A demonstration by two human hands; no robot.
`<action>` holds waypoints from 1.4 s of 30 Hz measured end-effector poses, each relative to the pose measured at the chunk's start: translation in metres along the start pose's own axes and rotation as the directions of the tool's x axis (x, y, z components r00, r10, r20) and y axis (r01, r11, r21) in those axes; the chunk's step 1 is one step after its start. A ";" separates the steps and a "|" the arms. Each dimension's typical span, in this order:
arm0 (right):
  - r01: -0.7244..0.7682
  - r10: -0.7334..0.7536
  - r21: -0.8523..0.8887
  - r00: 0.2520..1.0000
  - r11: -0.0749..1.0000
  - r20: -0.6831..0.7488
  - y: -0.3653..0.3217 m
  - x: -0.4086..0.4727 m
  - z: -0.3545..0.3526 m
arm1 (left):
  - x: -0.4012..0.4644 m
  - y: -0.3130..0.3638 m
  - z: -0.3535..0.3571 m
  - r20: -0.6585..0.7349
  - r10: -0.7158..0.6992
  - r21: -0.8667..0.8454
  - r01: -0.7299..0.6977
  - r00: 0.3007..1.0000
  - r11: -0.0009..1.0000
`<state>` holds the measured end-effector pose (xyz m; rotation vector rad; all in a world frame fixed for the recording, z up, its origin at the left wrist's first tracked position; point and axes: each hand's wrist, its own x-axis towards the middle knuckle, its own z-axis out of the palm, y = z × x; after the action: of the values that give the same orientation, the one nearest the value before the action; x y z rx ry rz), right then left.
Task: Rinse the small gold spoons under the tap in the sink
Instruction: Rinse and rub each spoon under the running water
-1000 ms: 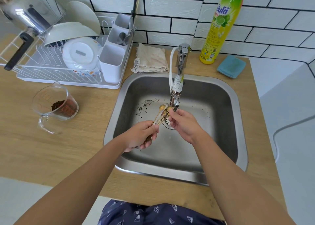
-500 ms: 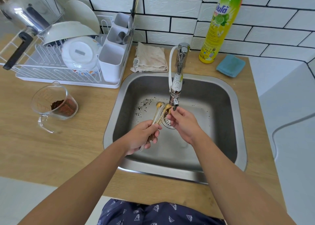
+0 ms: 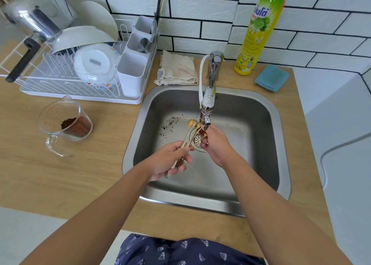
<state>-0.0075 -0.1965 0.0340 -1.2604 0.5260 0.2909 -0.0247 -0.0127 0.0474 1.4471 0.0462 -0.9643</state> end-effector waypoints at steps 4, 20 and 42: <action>0.001 0.004 0.074 0.998 0.997 -0.068 -0.001 0.002 0.008 | 0.006 0.004 0.001 0.074 -0.035 -0.079 0.041 0.997 0.996; 0.005 -0.018 0.279 0.999 0.960 0.047 -0.013 -0.001 -0.008 | 0.023 0.035 0.001 0.202 -0.128 -0.070 0.144 0.971 0.987; 0.287 -0.186 0.340 0.936 0.895 -0.300 -0.009 -0.020 -0.052 | 0.081 0.047 0.054 -0.157 -0.164 -0.500 0.065 0.974 0.864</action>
<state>-0.0315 -0.2477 0.0414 -0.9720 0.6110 -0.1851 0.0263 -0.1083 0.0499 1.0623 0.4976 -0.8247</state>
